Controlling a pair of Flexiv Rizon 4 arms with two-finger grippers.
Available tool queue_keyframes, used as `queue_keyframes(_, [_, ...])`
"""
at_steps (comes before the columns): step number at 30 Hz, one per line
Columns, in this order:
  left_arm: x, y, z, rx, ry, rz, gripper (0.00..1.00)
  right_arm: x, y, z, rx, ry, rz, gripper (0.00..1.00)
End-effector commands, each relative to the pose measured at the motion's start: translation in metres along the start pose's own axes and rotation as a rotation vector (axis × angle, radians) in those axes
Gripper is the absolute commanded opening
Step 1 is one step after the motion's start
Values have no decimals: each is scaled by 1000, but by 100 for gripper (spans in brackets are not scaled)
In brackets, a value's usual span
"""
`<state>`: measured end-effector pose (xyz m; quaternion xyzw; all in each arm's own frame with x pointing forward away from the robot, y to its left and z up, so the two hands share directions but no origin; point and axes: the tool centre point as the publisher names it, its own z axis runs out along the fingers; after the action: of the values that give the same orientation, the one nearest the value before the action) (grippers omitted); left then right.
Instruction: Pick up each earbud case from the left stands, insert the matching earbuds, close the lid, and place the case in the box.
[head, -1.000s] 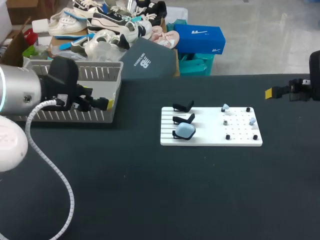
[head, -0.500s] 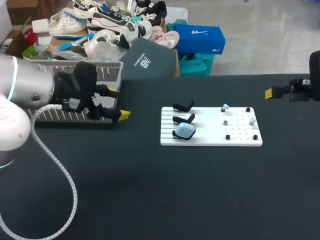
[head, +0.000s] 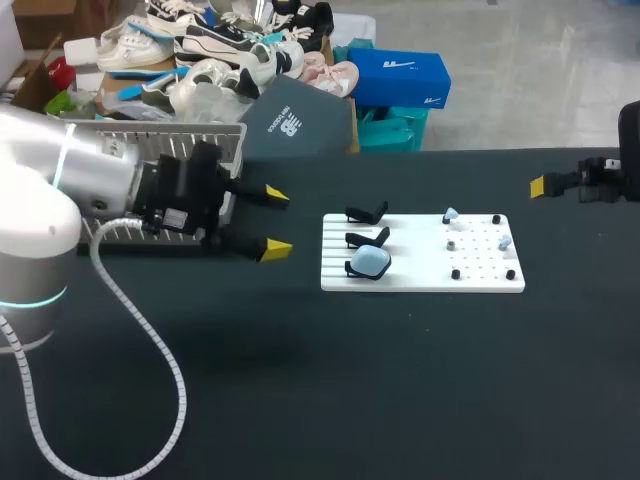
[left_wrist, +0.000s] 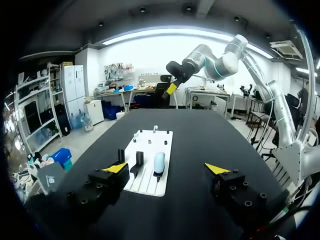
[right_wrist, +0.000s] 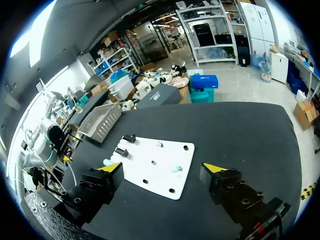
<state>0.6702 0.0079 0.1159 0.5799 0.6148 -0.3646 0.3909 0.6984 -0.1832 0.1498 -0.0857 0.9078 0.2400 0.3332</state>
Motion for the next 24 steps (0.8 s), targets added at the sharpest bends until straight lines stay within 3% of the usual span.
queue_keyframes(1, [4,3,24,32,-69,0,100,0,-1,0,-3,0,-1,100])
queue_keyframes(11, [9,-7,59,63,-38,43,100,0,-1,0,-3,0,-1,100])
queue_keyframes(24, [21,1,97,44,19,35,100,0,-1,0,-3,0,-1,100])
